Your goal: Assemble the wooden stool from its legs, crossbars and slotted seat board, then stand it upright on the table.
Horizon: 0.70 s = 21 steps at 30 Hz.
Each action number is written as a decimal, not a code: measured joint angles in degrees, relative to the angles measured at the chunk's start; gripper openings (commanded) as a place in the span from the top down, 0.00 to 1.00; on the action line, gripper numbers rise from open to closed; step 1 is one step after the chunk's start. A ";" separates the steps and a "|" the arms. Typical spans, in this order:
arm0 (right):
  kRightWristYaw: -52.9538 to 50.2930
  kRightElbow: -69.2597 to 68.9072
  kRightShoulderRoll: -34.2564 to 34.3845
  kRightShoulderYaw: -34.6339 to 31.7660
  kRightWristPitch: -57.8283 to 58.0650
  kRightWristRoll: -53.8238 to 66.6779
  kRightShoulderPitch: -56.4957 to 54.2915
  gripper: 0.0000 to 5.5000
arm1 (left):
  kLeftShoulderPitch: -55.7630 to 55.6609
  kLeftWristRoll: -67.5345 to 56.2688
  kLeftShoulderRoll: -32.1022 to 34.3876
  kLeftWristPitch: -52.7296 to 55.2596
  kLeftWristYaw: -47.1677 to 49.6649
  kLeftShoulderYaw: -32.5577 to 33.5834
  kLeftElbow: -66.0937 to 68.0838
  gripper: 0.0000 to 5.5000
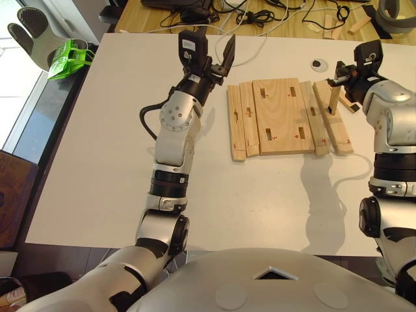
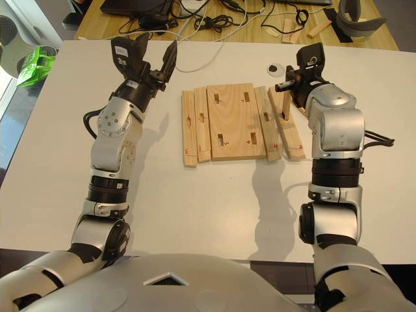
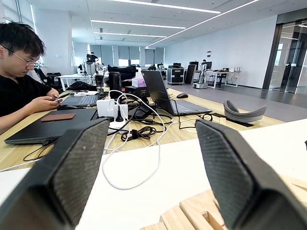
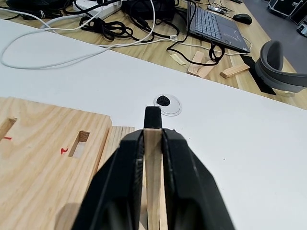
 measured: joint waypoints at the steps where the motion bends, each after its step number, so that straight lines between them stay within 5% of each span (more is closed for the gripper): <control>1: -0.56 -0.73 0.70 -0.88 -1.10 0.20 1.10 0.93 | 0.05 0.00 0.02 0.00 0.01 0.02 0.00 0.40; 21: 0.32 -6.80 3.00 -6.21 -26.40 2.38 19.78 0.93 | 0.87 -0.02 0.09 0.42 0.04 0.37 -0.71 0.40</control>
